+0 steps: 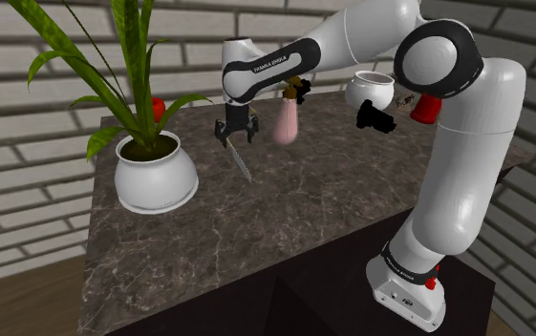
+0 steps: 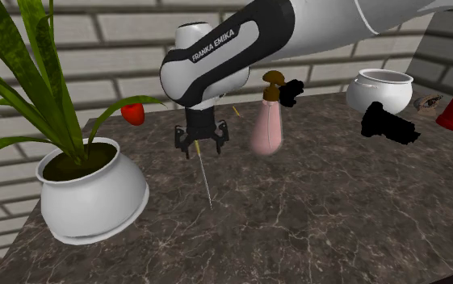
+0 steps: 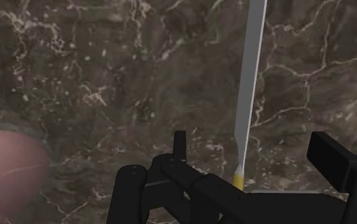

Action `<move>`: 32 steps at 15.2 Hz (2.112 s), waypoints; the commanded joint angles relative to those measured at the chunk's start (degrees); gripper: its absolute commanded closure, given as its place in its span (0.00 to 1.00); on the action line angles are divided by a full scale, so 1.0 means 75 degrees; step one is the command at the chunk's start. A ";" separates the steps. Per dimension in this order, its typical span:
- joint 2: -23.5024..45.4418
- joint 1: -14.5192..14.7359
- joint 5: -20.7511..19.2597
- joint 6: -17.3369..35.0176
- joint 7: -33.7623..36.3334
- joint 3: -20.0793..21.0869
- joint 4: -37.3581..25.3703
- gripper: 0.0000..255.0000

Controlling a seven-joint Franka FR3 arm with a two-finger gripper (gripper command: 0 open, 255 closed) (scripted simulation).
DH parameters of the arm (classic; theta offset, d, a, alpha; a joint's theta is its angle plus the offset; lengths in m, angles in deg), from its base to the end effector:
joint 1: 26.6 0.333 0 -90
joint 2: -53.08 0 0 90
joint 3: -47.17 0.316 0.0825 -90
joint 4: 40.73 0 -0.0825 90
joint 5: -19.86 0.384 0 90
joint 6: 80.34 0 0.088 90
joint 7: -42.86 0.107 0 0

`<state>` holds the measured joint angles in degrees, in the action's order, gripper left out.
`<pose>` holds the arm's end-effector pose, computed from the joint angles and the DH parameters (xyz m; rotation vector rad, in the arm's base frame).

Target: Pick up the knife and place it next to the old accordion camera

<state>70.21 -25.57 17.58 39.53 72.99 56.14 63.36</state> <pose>0.6202 0.1010 0.3752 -3.0926 0.5270 0.0352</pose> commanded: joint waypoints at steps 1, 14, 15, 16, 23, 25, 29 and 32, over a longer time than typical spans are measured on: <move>0.0321 0.0061 -0.0056 0.0082 0.0147 -0.0010 -0.0247 0.00; 0.0616 0.0081 -0.0115 0.0656 0.0185 -0.0036 0.0035 0.00; 0.0616 0.0081 -0.0115 0.0655 0.0185 -0.0036 0.0034 0.00; 0.0616 0.0081 -0.0115 0.0655 0.0185 -0.0036 0.0034 0.00; 0.0616 0.0081 -0.0115 0.0655 0.0185 -0.0036 0.0034 1.00; 0.0616 0.0081 -0.0115 0.0655 0.0185 -0.0036 0.0034 1.00; 0.0466 0.0072 -0.0085 0.0401 0.0168 -0.0023 -0.0072 1.00; 0.0331 0.0065 -0.0059 0.0140 0.0153 -0.0012 -0.0199 1.00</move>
<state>73.03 -25.06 17.07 41.20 74.18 56.03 62.13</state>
